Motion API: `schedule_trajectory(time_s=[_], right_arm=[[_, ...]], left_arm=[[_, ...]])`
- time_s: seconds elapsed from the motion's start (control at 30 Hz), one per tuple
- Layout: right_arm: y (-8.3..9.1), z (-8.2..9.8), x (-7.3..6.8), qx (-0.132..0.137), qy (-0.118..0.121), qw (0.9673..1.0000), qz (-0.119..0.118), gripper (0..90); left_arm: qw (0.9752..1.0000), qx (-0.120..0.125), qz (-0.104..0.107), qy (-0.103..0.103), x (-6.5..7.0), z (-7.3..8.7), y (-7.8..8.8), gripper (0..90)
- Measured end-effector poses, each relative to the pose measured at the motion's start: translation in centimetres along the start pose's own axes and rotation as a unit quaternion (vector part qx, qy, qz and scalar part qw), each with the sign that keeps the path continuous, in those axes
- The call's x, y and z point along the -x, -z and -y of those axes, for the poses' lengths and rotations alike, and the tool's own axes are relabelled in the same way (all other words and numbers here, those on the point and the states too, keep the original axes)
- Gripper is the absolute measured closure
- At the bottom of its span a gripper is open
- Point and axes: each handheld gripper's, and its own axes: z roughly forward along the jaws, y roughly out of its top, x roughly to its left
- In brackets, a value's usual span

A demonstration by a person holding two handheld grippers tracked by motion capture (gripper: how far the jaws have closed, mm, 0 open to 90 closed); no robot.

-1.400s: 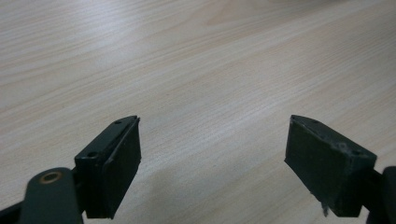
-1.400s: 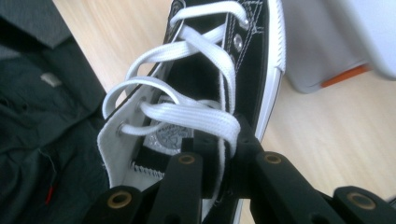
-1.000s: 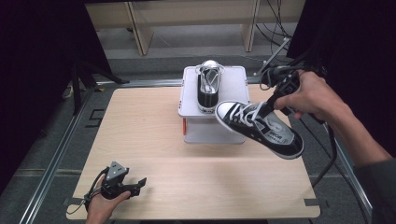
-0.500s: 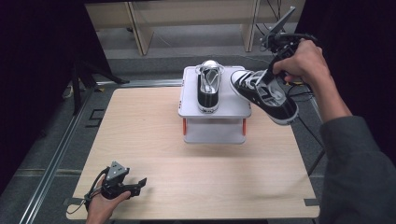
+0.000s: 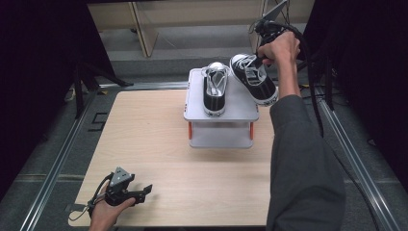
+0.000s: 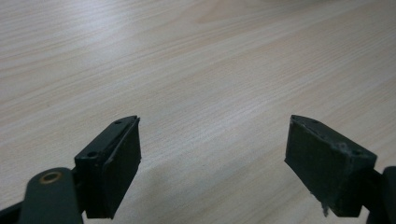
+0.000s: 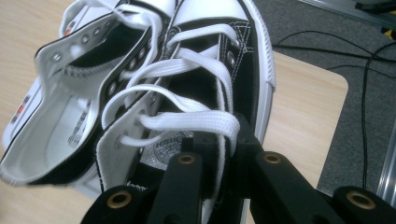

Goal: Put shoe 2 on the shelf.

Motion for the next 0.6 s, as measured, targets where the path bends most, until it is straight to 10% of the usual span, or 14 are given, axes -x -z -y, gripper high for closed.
schedule_trajectory(time_s=[0.37, 0.6], right_arm=[[-4.9, -1.6, -0.6, -0.019, -0.026, 0.9993, 0.019, 84.7], [-4.9, -1.4, -1.3, -0.021, -0.025, 0.9995, 0.000, 83.4]], left_arm=[[1.0000, 0.005, 0.003, 0.007, 0.2, -0.1, 0.2, 17.7], [1.0000, 0.000, 0.001, -0.007, 0.2, -0.2, 0.1, 17.7]])
